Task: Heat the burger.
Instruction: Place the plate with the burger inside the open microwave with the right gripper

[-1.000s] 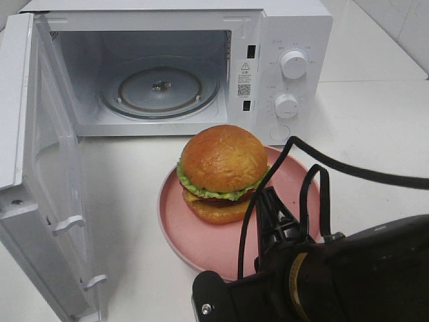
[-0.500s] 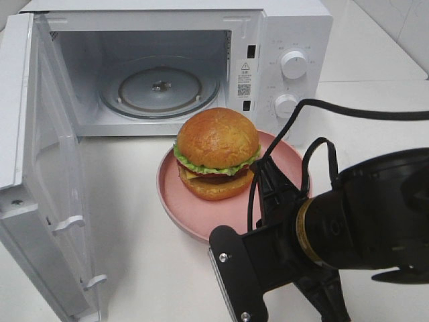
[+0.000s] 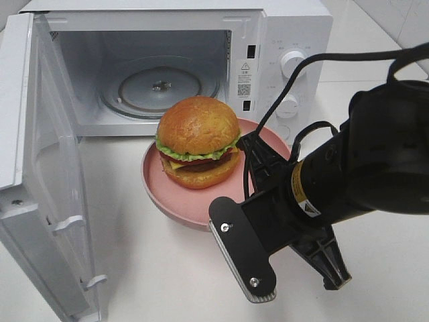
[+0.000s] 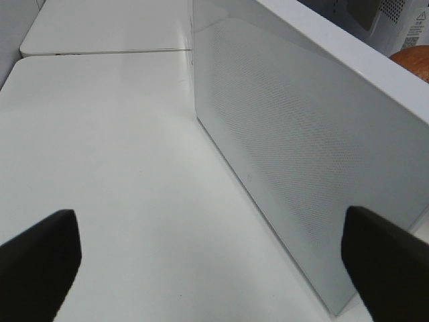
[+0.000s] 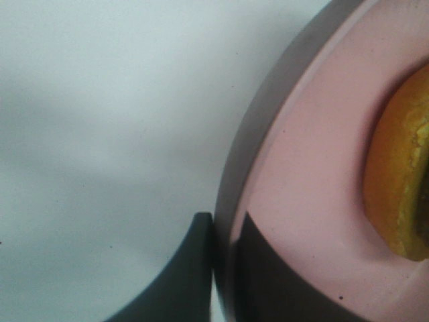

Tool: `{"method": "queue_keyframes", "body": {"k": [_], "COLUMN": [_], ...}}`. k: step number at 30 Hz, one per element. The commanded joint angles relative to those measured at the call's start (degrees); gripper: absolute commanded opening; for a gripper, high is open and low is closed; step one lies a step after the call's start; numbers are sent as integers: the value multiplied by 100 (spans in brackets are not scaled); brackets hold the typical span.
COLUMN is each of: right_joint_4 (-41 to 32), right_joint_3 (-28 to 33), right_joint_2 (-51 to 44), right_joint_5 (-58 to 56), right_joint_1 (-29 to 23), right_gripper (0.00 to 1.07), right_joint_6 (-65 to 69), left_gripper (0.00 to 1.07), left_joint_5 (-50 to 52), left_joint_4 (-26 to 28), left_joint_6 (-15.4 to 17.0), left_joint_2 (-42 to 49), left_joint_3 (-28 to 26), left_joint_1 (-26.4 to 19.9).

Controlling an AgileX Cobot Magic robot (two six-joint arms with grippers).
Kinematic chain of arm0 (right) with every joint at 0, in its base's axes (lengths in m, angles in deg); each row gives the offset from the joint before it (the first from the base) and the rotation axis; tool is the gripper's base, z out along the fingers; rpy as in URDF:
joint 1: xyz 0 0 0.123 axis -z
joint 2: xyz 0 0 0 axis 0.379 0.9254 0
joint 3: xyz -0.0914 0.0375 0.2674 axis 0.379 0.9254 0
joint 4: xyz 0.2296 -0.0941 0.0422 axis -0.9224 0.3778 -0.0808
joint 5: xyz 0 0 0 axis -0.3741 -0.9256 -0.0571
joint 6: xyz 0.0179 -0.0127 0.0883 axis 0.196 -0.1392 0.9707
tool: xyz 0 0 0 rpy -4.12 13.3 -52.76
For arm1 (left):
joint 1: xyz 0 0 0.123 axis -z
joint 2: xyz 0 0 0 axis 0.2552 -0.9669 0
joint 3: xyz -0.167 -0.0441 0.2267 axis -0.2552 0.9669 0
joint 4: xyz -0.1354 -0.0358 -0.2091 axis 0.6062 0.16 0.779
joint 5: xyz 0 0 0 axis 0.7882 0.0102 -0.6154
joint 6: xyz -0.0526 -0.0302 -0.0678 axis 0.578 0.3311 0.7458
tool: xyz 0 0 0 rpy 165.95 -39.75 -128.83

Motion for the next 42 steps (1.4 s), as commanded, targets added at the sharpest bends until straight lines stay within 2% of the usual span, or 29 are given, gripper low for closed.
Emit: {"method": "queue_keyframes", "body": {"k": [1,14,26,42], "right_joint_4": [-487,-2028,-1914,-1942], "right_joint_3": [-166,-206,-229,-831], "right_joint_2": [-46,-46,-46,498], "right_joint_5": [178,229,241,424], "right_joint_1": [149,670,693,693], "right_gripper": [0,0,0,0], "right_joint_6": [-854,-2859,-2653,-2309], "left_gripper": [98,98,98,98], "left_joint_5": [34,34,34,34], "left_joint_4": [0,0,0,0], "left_joint_6": [34,34,34,34], "left_joint_2": [115,115,115,115], "left_joint_3": [6,6,6,6], "left_joint_1": [29,29,29,29]}}
